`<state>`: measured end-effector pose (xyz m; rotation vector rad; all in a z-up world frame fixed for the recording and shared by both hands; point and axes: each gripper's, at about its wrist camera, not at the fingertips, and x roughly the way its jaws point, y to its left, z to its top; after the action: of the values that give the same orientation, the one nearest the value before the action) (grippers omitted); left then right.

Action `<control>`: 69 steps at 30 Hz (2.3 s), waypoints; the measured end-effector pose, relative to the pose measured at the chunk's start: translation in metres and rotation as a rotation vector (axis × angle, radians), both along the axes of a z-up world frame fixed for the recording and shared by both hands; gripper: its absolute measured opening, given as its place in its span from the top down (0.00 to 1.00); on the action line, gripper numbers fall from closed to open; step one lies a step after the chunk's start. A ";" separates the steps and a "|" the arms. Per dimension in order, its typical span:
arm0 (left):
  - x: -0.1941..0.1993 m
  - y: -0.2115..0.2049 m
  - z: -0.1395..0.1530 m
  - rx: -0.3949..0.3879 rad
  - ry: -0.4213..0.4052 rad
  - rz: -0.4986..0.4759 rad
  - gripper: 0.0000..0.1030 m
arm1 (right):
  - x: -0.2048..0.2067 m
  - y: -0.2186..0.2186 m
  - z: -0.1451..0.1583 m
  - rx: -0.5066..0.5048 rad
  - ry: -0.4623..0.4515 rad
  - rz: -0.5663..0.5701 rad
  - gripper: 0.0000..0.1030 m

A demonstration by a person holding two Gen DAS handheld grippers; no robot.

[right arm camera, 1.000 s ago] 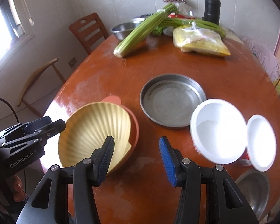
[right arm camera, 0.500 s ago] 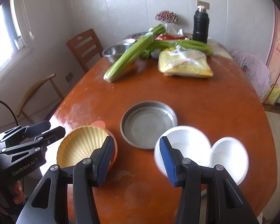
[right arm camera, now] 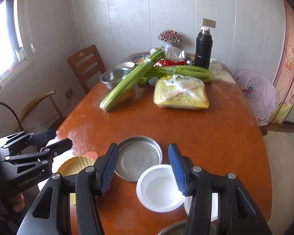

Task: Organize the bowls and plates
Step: 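Move the left tool to the rim of the grey steel pan, then grasp the rim of the grey steel pan with the left tool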

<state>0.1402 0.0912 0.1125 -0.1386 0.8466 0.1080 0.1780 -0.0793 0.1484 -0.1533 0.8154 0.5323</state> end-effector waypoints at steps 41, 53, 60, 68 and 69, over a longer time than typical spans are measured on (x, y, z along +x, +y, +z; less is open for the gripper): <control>0.115 0.018 -0.137 -0.195 0.342 -0.043 0.52 | 0.126 0.039 -0.143 -0.214 0.352 0.027 0.47; 0.124 0.011 -0.155 -0.170 0.388 -0.070 0.52 | 0.135 0.044 -0.172 -0.261 0.395 0.011 0.48; 0.124 0.010 -0.160 -0.163 0.403 -0.069 0.52 | 0.136 0.046 -0.180 -0.274 0.411 0.013 0.51; 0.125 0.006 -0.164 -0.170 0.414 -0.075 0.52 | 0.132 0.054 -0.189 -0.297 0.411 0.037 0.59; 0.124 0.006 -0.165 -0.177 0.415 -0.079 0.52 | 0.132 0.054 -0.189 -0.297 0.413 0.042 0.60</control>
<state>0.2645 0.0970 -0.0526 -0.2537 1.2751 -0.0148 0.3096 -0.0250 -0.0408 -0.3414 1.2961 0.4868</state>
